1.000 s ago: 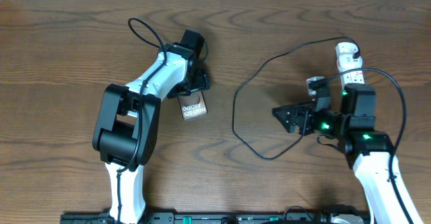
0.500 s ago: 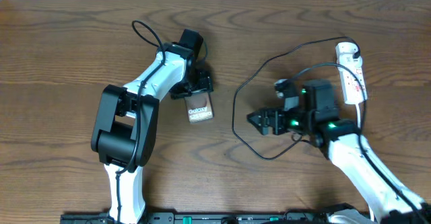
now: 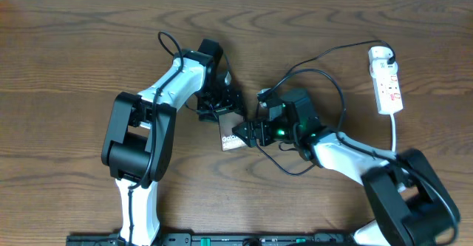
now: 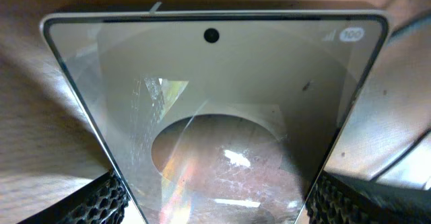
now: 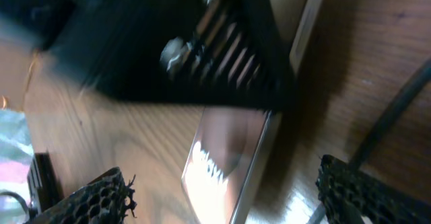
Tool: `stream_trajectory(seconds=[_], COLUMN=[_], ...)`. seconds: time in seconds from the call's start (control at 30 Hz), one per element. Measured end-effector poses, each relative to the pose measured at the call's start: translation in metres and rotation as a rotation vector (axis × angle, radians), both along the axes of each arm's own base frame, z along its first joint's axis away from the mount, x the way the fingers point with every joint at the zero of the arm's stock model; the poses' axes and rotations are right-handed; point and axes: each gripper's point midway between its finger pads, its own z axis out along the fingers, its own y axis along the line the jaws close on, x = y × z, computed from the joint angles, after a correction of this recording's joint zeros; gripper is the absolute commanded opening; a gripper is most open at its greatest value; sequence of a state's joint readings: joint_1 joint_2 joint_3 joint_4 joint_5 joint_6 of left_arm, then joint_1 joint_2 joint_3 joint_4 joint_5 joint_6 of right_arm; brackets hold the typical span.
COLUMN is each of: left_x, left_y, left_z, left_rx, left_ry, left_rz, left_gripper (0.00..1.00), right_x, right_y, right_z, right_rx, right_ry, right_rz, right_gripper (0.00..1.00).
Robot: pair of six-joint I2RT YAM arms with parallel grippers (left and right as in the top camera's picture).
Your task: Plug charger to phone and switch on socket
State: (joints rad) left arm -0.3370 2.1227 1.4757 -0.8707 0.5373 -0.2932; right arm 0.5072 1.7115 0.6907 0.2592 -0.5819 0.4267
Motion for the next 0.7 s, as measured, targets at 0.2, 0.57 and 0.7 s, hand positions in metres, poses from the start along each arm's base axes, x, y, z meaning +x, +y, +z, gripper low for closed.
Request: stream_trajectory(seconds=[0.2, 0.57, 0.7], left_x=[-0.011, -0.013, -0.013], left_y=[-0.005, -0.009, -0.009], left_z=[0.002, 0.003, 0.003], left_rx=[-0.052, -0.081, -0.081], left_ry=[0.036, 0.044, 0.044], left_rz=[-0.033, -0.042, -0.042], left_gripper=[0.79, 0.80, 0.80], right_x=[-0.001, -0.005, -0.007], right_y=[0.010, 0.015, 0.017], right_z=[-0.018, -0.023, -0.024], right_rx=[0.015, 0.030, 0.030], right_ry=[0.047, 0.122, 0.141], right_rz=[-0.014, -0.052, -0.067], right_gripper=[0.78, 0.45, 0.45])
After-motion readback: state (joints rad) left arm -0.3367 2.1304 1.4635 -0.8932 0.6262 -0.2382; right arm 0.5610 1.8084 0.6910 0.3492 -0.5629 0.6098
